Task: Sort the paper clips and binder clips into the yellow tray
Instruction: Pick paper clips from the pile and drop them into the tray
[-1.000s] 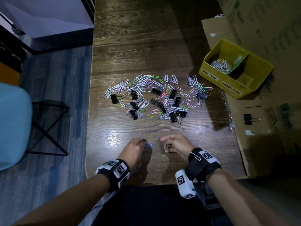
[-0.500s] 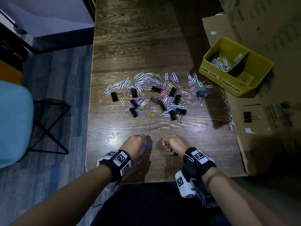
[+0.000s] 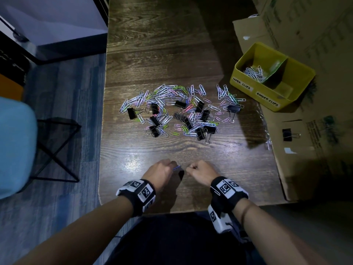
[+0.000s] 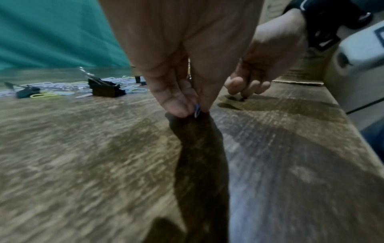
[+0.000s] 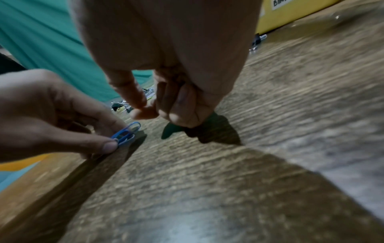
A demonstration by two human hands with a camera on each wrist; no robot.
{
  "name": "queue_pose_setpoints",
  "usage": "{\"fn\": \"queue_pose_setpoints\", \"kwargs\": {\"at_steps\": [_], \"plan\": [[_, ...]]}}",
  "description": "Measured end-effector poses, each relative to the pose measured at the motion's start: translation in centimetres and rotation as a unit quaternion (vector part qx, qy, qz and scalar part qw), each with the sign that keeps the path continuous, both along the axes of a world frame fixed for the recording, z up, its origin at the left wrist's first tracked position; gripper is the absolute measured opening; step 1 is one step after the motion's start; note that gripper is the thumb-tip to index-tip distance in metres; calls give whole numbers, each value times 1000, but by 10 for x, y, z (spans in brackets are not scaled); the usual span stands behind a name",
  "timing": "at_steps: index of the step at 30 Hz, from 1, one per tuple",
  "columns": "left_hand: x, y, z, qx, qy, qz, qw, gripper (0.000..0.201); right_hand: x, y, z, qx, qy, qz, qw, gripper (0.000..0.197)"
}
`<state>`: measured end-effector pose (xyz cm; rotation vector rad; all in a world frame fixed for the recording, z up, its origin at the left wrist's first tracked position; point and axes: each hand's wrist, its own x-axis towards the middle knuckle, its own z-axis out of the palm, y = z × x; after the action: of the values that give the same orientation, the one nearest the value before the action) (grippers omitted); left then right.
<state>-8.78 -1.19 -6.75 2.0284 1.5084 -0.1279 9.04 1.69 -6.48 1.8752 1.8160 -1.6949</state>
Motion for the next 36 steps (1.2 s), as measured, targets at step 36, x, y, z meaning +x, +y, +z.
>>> {"fn": "queue_pose_setpoints", "kwargs": {"at_steps": [36], "plan": [[29, 59, 14, -308, -169, 245, 903, 32, 121, 104, 9, -47, 86, -215, 972, 26]]}}
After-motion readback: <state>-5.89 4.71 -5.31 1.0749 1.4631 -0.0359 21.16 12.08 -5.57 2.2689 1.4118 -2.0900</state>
